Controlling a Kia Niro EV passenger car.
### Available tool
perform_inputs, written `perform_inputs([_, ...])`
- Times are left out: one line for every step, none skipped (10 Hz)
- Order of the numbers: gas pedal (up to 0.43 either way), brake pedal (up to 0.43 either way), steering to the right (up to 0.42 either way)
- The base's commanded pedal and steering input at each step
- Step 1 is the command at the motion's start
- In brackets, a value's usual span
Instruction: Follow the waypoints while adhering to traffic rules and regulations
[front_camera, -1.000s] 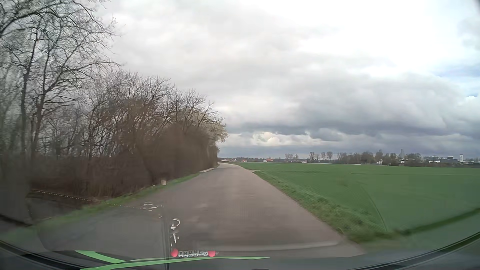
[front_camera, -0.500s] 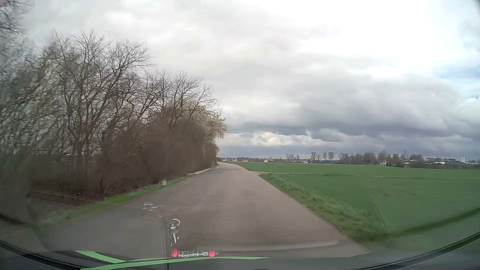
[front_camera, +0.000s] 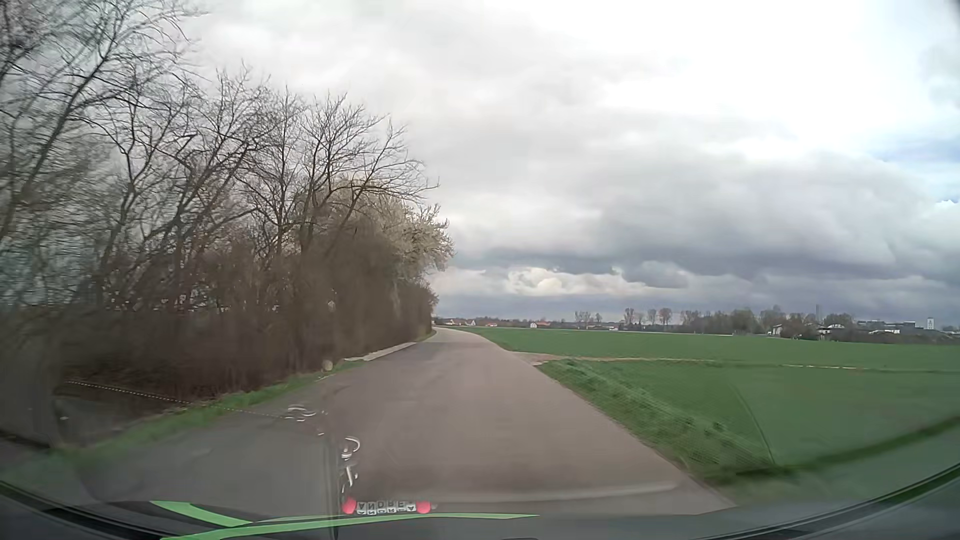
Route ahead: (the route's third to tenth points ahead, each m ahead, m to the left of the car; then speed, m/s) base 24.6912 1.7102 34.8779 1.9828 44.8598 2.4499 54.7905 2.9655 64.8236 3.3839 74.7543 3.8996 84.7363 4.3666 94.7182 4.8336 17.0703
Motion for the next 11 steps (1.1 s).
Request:
perform_inputs([0.189, 0.000, 0.001])
perform_inputs([0.189, 0.000, 0.001])
perform_inputs([0.189, 0.000, 0.001])
perform_inputs([0.189, 0.000, 0.001])
perform_inputs([0.189, 0.000, 0.001])
perform_inputs([0.189, 0.000, 0.001])
perform_inputs([0.189, 0.000, 0.001])
perform_inputs([0.189, 0.000, 0.001])
perform_inputs([0.189, 0.000, 0.001])
perform_inputs([0.189, 0.000, 0.001])
perform_inputs([0.189, 0.000, 0.001])
